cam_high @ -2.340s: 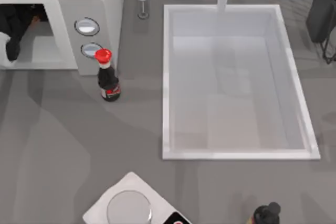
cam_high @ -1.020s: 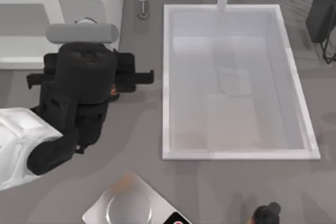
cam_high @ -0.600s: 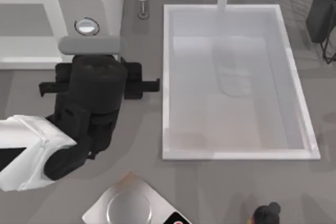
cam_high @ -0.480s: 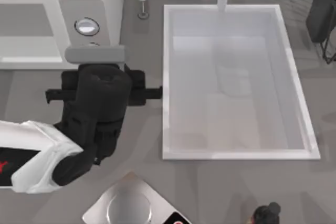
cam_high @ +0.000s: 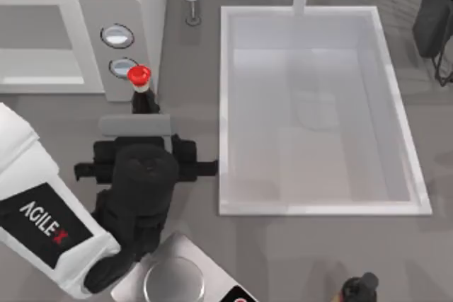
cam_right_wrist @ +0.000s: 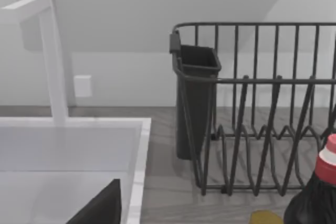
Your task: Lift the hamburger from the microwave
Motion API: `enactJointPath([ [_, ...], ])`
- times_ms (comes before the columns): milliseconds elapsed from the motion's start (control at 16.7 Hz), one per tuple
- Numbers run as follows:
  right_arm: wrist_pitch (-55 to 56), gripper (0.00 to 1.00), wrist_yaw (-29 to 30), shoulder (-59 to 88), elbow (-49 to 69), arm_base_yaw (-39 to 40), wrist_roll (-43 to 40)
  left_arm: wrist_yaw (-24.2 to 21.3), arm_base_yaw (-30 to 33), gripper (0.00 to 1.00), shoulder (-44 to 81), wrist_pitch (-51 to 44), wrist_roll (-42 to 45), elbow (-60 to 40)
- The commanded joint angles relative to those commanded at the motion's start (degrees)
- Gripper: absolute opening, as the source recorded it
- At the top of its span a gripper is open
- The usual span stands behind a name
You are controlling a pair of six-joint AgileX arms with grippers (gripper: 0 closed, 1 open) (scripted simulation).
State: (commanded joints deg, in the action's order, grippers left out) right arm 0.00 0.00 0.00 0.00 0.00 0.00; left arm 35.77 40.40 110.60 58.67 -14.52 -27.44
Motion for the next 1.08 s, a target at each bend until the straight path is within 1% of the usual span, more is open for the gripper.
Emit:
enactJointPath([
  [180,0.0,1.0,0.0,0.0,0.0,0.0,0.0,-0.2,0.0,0.0,3.1,4.5,0.1,1.4],
  [480,0.0,1.0,0.0,0.0,0.0,0.0,0.0,-0.3,-0.1,0.0,3.3,4.8,0.1,1.5],
  [1080,0.0,1.0,0.0,0.0,0.0,0.0,0.0,-0.3,-0.1,0.75,3.3,4.8,0.1,1.5],
])
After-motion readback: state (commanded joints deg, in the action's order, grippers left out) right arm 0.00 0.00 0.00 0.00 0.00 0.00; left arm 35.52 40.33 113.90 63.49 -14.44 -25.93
